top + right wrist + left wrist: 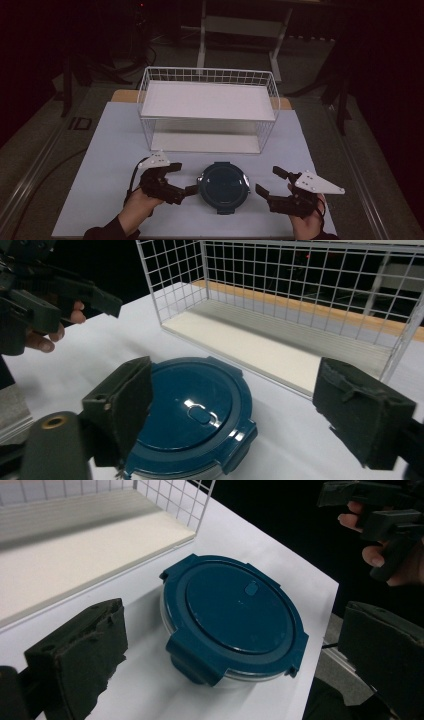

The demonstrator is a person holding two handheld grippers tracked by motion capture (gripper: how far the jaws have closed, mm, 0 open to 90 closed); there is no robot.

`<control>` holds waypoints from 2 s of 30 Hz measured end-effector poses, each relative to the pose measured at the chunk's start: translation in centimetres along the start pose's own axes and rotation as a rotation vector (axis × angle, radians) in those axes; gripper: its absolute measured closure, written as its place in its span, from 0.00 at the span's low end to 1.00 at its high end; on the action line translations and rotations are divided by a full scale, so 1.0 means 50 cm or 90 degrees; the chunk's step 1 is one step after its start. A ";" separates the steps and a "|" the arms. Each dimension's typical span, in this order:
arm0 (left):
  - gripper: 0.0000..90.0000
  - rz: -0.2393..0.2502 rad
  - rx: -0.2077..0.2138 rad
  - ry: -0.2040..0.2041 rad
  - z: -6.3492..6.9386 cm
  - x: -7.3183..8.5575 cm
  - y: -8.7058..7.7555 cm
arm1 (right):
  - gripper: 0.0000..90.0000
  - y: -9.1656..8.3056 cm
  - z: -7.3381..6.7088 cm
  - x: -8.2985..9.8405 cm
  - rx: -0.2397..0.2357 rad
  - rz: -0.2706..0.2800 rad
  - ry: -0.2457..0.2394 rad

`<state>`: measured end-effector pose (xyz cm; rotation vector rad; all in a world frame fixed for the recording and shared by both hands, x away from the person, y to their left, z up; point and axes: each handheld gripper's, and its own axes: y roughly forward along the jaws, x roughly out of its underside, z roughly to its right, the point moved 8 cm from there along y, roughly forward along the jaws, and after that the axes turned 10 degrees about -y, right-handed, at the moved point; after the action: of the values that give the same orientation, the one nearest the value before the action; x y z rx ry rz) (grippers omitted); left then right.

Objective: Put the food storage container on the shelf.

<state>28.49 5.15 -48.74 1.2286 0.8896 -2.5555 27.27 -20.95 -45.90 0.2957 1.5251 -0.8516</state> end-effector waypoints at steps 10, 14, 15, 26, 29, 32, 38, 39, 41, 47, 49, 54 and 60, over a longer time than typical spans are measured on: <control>0.00 -0.077 -0.010 -0.116 -0.052 0.024 0.061 | 0.12 0.006 -0.001 0.014 0.039 -0.020 -0.007; 0.00 -0.099 0.017 -0.217 -0.068 0.035 0.078 | 0.12 0.011 -0.003 0.015 0.045 -0.021 0.002; 0.00 -0.121 0.016 -0.252 -0.073 0.041 0.085 | 0.12 0.012 -0.003 0.016 0.046 -0.023 0.004; 0.25 -0.179 0.043 -0.379 -0.080 0.060 0.093 | 0.12 0.021 -0.012 0.019 0.031 -0.032 0.001; 0.37 -0.182 0.045 -0.404 -0.082 0.067 0.097 | 0.12 0.022 -0.011 0.021 0.030 -0.033 0.002; 0.43 -0.186 0.054 -0.413 -0.084 0.070 0.099 | 0.12 0.021 -0.012 0.020 0.029 -0.034 0.002; 0.54 -0.202 0.096 -0.452 -0.081 0.084 0.110 | 0.12 0.023 -0.010 0.022 0.025 -0.036 0.009; 0.55 -0.203 0.099 -0.453 -0.079 0.085 0.112 | 0.12 0.023 -0.009 0.022 0.027 -0.036 0.009; 0.56 -0.202 0.103 -0.446 -0.080 0.085 0.114 | 0.12 0.022 -0.009 0.022 0.024 -0.037 0.011; 0.57 -0.192 0.103 -0.426 -0.074 0.084 0.112 | 0.13 0.028 -0.004 0.032 0.012 -0.050 0.036; 0.58 -0.191 0.105 -0.415 -0.070 0.084 0.109 | 0.15 0.030 -0.001 0.037 0.003 -0.057 0.056; 0.61 -0.185 0.103 -0.377 -0.055 0.084 0.101 | 0.25 0.045 0.001 0.068 -0.059 -0.101 0.149; 0.62 -0.181 0.105 -0.344 -0.045 0.091 0.090 | 0.37 0.063 0.004 0.112 -0.124 -0.165 0.241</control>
<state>28.79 3.28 -55.27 0.4033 0.7795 -3.0020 28.53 -20.57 -52.17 0.1183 2.0173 -0.8726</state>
